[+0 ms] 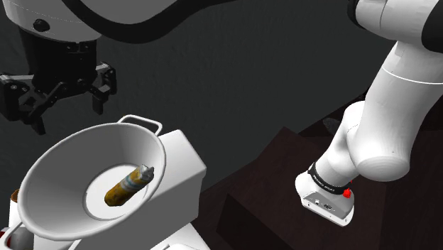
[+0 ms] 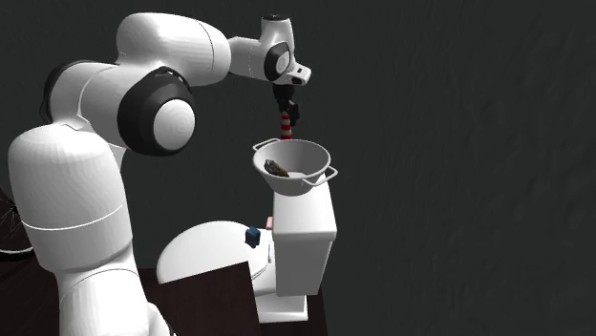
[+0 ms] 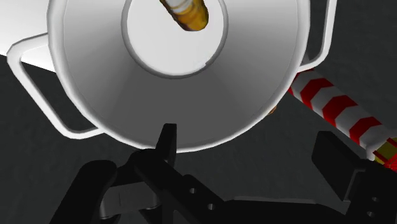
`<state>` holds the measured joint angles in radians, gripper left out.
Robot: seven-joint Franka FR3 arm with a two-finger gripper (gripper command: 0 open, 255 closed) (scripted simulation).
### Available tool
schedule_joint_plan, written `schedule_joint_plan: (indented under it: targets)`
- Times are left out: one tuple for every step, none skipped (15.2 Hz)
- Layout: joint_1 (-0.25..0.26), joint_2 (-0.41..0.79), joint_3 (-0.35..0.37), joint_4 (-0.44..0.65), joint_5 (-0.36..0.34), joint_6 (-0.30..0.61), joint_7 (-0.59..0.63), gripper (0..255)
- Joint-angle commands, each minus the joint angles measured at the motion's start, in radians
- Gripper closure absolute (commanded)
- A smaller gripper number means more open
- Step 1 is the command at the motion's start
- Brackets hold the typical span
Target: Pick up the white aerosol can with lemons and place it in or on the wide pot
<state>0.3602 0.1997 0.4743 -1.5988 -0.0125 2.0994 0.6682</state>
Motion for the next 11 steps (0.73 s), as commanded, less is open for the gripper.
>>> schedule_joint_plan:
  targets:
    - [-0.009, -0.025, 0.0, 0.014, 0.015, -0.038, -0.011, 0]
    - [-0.013, -0.038, 0.0, 0.031, 0.022, -0.066, -0.015, 0]
    - [-0.016, -0.048, 0.0, 0.045, 0.027, -0.089, -0.018, 0]
    - [-0.016, -0.048, 0.0, 0.045, 0.027, -0.089, -0.018, 0]
    - [-0.016, -0.048, 0.0, 0.044, 0.027, -0.088, -0.018, 0]
    - [-0.015, -0.048, 0.0, 0.045, 0.027, -0.088, -0.018, 0]
    - [-0.015, -0.048, 0.0, 0.045, 0.027, -0.089, -0.018, 0]
    - [-0.015, -0.048, 0.0, 0.045, 0.027, -0.089, -0.018, 0]
    - [-0.015, -0.048, 0.0, 0.045, 0.027, -0.089, -0.018, 0]
    - [-0.015, -0.048, 0.0, 0.045, 0.027, -0.089, -0.018, 0]
    - [-0.015, -0.048, 0.0, 0.045, 0.027, -0.089, -0.018, 0]
